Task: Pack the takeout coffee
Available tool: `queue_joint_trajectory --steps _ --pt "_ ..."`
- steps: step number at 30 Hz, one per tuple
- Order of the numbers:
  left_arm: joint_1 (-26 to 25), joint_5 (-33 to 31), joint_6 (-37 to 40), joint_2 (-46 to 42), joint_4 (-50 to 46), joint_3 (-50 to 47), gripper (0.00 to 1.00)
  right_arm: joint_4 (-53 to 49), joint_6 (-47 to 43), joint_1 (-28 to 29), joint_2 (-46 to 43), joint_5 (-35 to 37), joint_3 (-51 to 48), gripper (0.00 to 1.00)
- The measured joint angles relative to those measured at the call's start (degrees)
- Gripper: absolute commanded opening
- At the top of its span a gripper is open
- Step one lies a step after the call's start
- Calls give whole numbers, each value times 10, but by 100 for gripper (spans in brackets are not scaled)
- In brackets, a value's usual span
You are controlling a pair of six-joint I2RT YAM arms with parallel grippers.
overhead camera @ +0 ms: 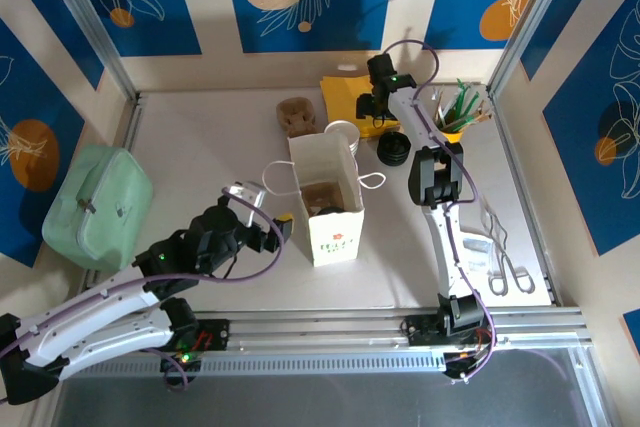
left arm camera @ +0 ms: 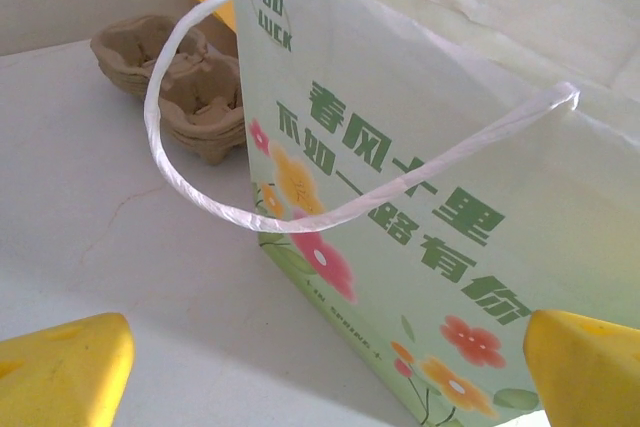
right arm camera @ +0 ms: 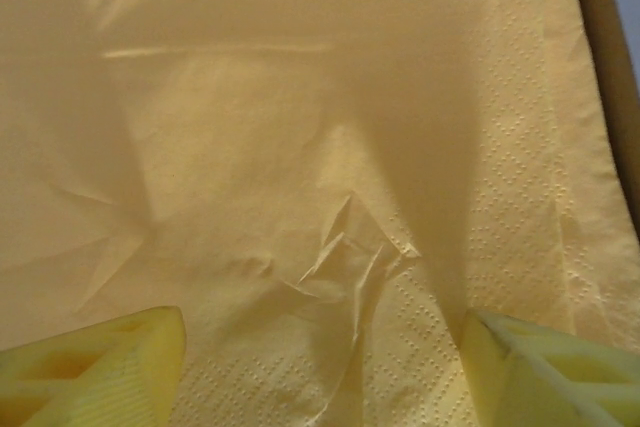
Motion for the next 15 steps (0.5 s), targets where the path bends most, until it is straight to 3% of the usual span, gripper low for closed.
queue_joint_trajectory --steps 10,15 --pt "0 0 0 -1 -12 0 100 0 -2 -5 8 -9 8 68" --pt "0 0 0 -2 -13 0 100 0 -4 -5 23 -8 17 59"
